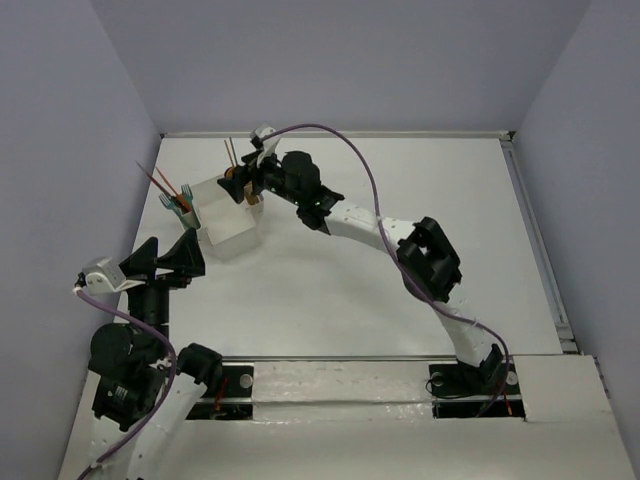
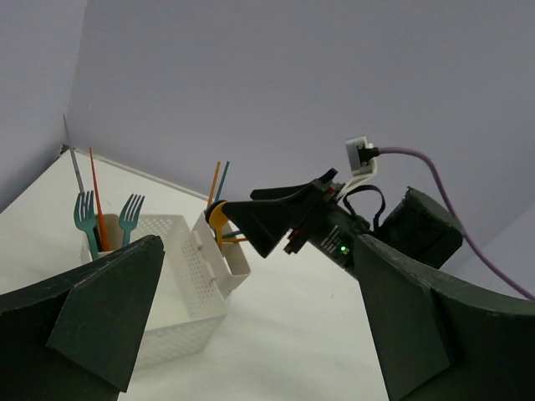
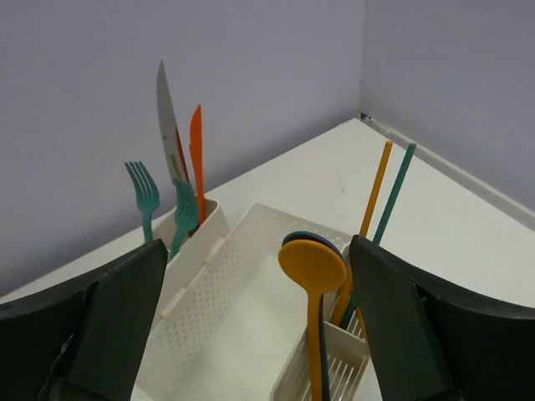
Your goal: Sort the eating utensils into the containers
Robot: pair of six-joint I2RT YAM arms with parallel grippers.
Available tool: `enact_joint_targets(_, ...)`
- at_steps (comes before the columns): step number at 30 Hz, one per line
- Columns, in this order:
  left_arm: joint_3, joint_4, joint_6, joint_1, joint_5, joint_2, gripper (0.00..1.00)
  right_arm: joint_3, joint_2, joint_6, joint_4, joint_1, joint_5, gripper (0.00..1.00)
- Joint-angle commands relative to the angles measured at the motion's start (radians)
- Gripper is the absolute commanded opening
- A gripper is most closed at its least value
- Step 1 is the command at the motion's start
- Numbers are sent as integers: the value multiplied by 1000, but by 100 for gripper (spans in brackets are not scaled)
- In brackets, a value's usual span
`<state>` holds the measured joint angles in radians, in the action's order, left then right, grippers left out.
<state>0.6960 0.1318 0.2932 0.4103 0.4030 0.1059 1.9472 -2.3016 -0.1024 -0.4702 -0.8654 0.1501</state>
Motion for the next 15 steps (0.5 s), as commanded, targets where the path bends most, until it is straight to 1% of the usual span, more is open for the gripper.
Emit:
enact_joint_targets(1,11,-35,-5,-13,5,26,99,-43,210,-57,27,-9,-38,100)
enact_joint_targets(4,33,-24,0,-13,7,46,99,-154,324,-89,36,-9,-79,100)
enact_joint_targets(5,54,-12,6,-13,-4,58,99,-262,422,-97,36,-9,-93,100)
enact_joint_targets(6,63,-9,9,-13,-15,64,99,-324,477,-114,35,-9,-110,100)
enact_joint_targets(7,85,-3,14,-13,-26,70,99,-453,532,-129,39,-9,-157,100)
enact_joint_targets(8,97,14,20,-13,-50,81,99,-520,648,-138,60,-9,-196,100)
enact_joint_targets(9,108,20,32,-13,-67,87,99,-578,707,-157,80,-9,-210,100)
enact_joint_targets(10,128,28,37,-13,-79,92,99,-635,769,-164,108,-9,-272,100)
enact_joint_targets(11,137,41,40,-13,-111,97,99,-695,828,-174,131,-9,-282,100)
enact_joint_targets(12,148,49,49,-13,-116,107,99,-802,960,-174,181,-9,-296,100)
enact_joint_targets(13,169,64,52,-13,-134,110,99,-848,1029,-184,220,-9,-311,100)
enact_joint_targets(14,180,75,54,-13,-139,115,99,-940,1101,-213,288,-9,-320,100)
enact_joint_targets(15,191,84,55,-13,-141,115,99,-988,1176,-214,315,-9,-339,100)
